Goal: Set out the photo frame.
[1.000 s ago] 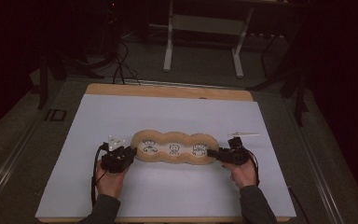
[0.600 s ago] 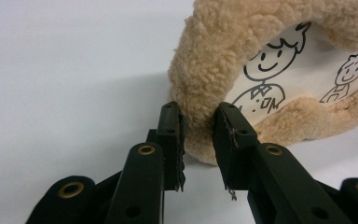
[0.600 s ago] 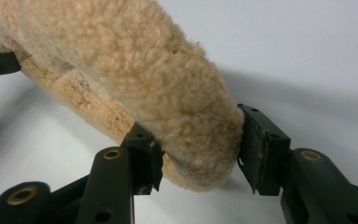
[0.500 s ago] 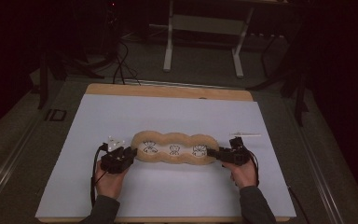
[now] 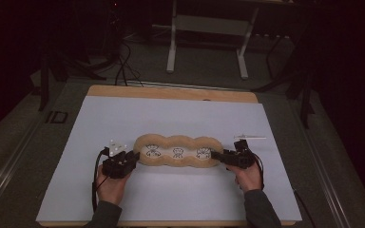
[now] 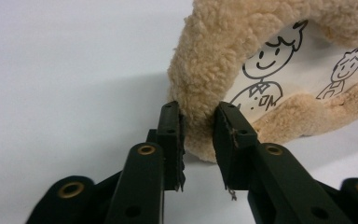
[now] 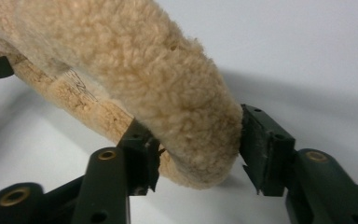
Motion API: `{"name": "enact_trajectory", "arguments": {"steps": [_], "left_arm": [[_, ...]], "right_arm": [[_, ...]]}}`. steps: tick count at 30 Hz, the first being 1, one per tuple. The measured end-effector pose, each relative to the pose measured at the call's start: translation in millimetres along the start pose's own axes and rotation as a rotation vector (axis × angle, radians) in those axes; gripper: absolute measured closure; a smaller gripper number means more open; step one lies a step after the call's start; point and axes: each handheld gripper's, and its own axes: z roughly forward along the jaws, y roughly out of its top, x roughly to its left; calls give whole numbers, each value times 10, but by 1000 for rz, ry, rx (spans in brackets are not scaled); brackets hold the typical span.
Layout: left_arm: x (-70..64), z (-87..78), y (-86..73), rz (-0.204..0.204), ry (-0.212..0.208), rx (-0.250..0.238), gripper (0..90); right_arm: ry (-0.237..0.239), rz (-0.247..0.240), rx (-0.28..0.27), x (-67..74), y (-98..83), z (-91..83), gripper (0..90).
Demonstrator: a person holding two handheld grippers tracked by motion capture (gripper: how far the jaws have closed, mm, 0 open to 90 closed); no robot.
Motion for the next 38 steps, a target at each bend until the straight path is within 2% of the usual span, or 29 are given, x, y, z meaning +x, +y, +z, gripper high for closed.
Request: {"name": "enact_trajectory", "arguments": {"steps": [7,12,19,21,22,24,26,27,29,30,31,32,33,36,38], "left_arm": [[50,-55,-17,-5,-3,-10,642],[133,-132,-35,-24,-21,-28,606],[195,-211,-39,-23,-40,-46,588],[203,-251,-34,1,-34,-54,584],[201,-280,-28,26,-27,-58,583],[196,-294,-25,37,-24,-59,579],[173,-332,-21,80,-13,-65,577],[173,-332,-21,80,-13,-65,573],[168,-377,-28,118,-12,-67,565],[168,-377,-28,118,-12,-67,561],[177,-403,-39,144,9,-67,557],[177,-403,-39,144,9,-67,556],[212,-419,-44,166,21,-64,552],[263,-431,-44,178,41,-60,547],[311,-444,-41,211,81,-43,545]], "right_arm": [[-5,-10,-3,14,-24,-25,434],[-27,-35,-10,36,-47,-63,411],[-38,-46,-19,53,-68,-117,397],[-51,-62,-29,60,-104,-177,395],[-52,-61,-34,58,-116,-193,395],[-58,-56,-48,61,-149,-220,393],[-65,-56,-54,62,-189,-236,391],[-68,-57,-57,59,-208,-244,391],[-79,-56,-67,45,-242,-263,391],[-79,-56,-67,45,-242,-263,391],[-89,-55,-73,24,-272,-286,391],[-98,-57,-73,12,-287,-294,391],[-109,-62,-69,-1,-300,-305,390],[-131,-65,-65,-29,-323,-330,387],[-151,-68,-65,-66,-333,-372,387]]}}
